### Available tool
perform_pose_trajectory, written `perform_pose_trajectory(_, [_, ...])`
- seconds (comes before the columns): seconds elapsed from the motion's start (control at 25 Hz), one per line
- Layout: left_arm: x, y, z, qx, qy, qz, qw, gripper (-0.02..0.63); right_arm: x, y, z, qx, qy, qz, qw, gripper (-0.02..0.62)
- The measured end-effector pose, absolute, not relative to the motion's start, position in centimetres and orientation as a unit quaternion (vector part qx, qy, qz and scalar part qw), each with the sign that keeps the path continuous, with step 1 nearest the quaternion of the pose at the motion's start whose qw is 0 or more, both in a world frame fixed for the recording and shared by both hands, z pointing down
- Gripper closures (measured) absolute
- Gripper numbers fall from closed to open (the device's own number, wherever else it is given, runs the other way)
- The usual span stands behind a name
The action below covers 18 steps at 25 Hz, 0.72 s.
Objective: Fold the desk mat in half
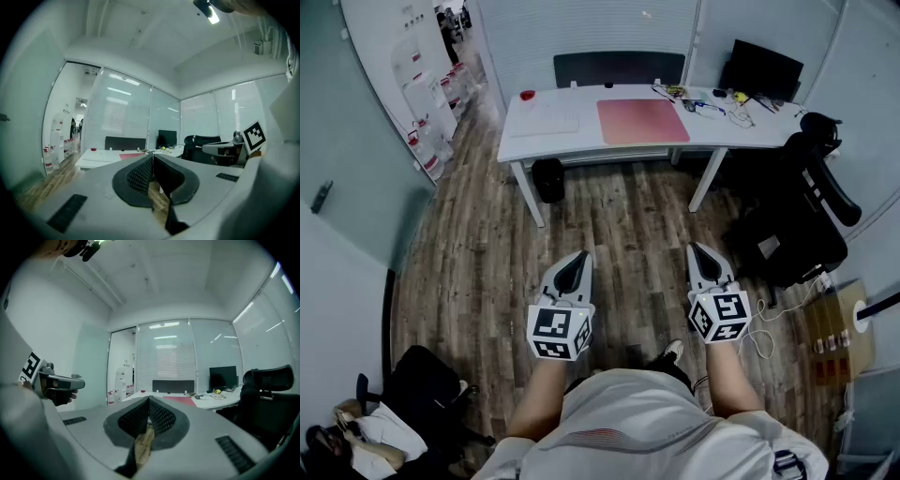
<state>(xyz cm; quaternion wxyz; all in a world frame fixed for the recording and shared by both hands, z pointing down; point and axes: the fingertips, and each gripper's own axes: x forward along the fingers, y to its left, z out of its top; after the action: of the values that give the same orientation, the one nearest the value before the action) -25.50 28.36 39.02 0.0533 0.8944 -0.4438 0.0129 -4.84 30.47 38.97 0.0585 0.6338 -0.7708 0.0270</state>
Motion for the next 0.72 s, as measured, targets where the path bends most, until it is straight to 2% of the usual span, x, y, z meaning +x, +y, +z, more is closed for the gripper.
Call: perform_pose_trajectory(0.72, [-23.1,28.7,39.5,0.901,-0.429,0.018,0.059,0.592,-2.5,31.6,39.7,0.644,-0.763,0.029,0.058,0.543])
